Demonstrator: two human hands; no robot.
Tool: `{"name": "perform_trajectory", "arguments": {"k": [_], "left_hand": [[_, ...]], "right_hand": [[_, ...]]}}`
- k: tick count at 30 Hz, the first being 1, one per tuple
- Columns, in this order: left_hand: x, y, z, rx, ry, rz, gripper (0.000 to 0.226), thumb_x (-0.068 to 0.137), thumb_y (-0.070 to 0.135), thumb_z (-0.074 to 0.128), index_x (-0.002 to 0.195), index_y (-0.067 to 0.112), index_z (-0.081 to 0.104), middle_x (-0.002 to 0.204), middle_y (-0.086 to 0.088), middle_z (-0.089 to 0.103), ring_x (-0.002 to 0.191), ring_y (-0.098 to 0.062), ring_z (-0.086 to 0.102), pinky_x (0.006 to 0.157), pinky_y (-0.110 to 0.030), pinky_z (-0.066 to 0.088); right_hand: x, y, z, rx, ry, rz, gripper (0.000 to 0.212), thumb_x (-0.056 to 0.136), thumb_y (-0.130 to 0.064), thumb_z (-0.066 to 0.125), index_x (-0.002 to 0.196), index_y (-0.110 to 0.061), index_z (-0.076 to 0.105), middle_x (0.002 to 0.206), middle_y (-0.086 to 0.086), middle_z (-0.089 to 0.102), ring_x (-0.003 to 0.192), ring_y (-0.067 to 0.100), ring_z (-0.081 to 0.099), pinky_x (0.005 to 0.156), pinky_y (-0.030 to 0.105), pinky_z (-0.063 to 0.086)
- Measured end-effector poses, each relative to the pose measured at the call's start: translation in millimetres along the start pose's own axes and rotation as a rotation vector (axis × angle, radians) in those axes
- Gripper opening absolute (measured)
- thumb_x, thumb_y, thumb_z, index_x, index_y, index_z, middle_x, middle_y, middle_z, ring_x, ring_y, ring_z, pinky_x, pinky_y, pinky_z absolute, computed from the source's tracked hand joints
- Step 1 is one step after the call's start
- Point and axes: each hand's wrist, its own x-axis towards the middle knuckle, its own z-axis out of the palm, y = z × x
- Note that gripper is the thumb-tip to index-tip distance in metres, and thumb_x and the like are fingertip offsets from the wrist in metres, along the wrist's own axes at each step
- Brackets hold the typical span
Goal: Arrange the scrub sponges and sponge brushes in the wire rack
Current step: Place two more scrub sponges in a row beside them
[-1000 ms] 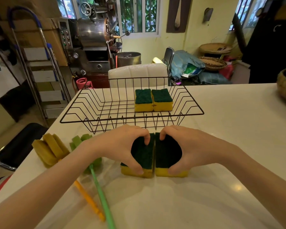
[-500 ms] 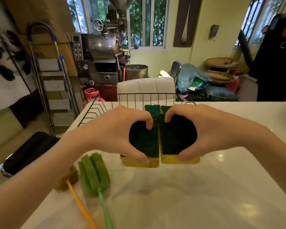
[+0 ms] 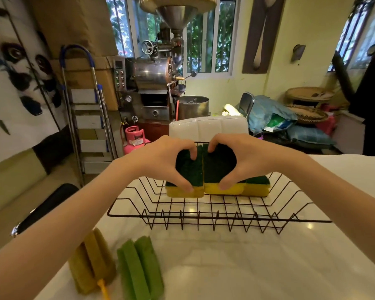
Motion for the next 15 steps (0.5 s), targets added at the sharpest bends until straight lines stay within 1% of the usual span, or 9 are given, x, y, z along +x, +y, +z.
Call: {"name": "perform_trajectory", "arguments": {"k": [1,2,4,6,9,11,12,15], "left_hand": [[3.8,-7.3,1.8,0.0,-0.008,-0.01,0.056,0.053,0.046,0.079,0.097,0.035,0.047,0.102,0.005,0.053,0.092,-0.013,0.052,0.068,-0.026,0.053],[7.6,-14.8,3.8,0.004,-0.013,-0.021,0.056,0.053,0.045,0.08,0.097,0.035,0.046,0.102,0.006,0.052,0.091,-0.013,0.051,0.067,-0.024,0.052],[15.2,-29.7,7.5,0.014,-0.019,-0.047,0.056,0.053,0.044,0.08,0.097,0.035,0.045,0.096,0.012,0.048,0.087,-0.007,0.048,0.063,-0.018,0.045],[22.0,-44.4,12.6,0.017,-0.034,-0.074,0.056,0.054,0.042,0.08,0.097,0.034,0.044,0.092,0.019,0.042,0.083,-0.003,0.045,0.06,-0.014,0.039],[30.2,-65.7,23.7,0.034,-0.09,-0.126,0.055,0.057,0.037,0.08,0.098,0.032,0.044,0.098,0.01,0.043,0.087,-0.009,0.044,0.059,-0.014,0.036],[33.6,-76.7,31.2,0.029,-0.129,-0.164,0.055,0.058,0.035,0.08,0.1,0.03,0.044,0.102,0.007,0.043,0.091,-0.013,0.044,0.06,-0.014,0.035],[34.8,-81.3,34.2,0.022,-0.137,-0.174,0.054,0.059,0.034,0.079,0.1,0.029,0.045,0.103,0.006,0.043,0.092,-0.013,0.044,0.06,-0.015,0.035],[35.8,-90.7,38.5,0.005,-0.143,-0.19,0.054,0.059,0.035,0.079,0.101,0.03,0.045,0.102,0.006,0.044,0.091,-0.014,0.045,0.062,-0.016,0.035]], "right_hand": [[7.1,4.8,3.9,0.008,-0.002,0.007,0.068,0.057,-0.039,0.082,0.111,-0.032,0.042,0.098,-0.013,0.047,0.089,0.01,0.053,0.062,0.017,0.051],[13.8,9.7,8.4,0.02,-0.001,0.012,0.069,0.057,-0.038,0.082,0.112,-0.031,0.041,0.099,-0.011,0.047,0.089,0.011,0.052,0.063,0.017,0.05],[25.4,19.5,17.7,0.051,0.009,0.024,0.073,0.058,-0.036,0.082,0.116,-0.028,0.039,0.102,-0.008,0.046,0.092,0.012,0.051,0.063,0.016,0.048],[34.4,28.3,25.4,0.09,0.018,0.042,0.076,0.059,-0.034,0.082,0.12,-0.026,0.037,0.106,-0.007,0.045,0.094,0.011,0.049,0.062,0.015,0.046],[43.6,39.4,30.3,0.166,0.04,0.075,0.077,0.06,-0.03,0.082,0.121,-0.026,0.035,0.109,-0.007,0.042,0.091,0.008,0.049,0.057,0.011,0.047],[48.8,43.5,30.8,0.222,0.048,0.093,0.078,0.061,-0.03,0.082,0.121,-0.028,0.033,0.11,-0.009,0.041,0.089,0.003,0.048,0.056,0.004,0.046],[51.7,44.6,31.4,0.235,0.048,0.098,0.079,0.061,-0.03,0.082,0.122,-0.029,0.032,0.111,-0.009,0.041,0.089,0.001,0.047,0.056,0.004,0.045],[61.1,44.0,35.5,0.218,0.038,0.095,0.081,0.059,-0.033,0.082,0.122,-0.028,0.031,0.113,-0.008,0.041,0.089,0.004,0.048,0.058,0.009,0.046]]}}
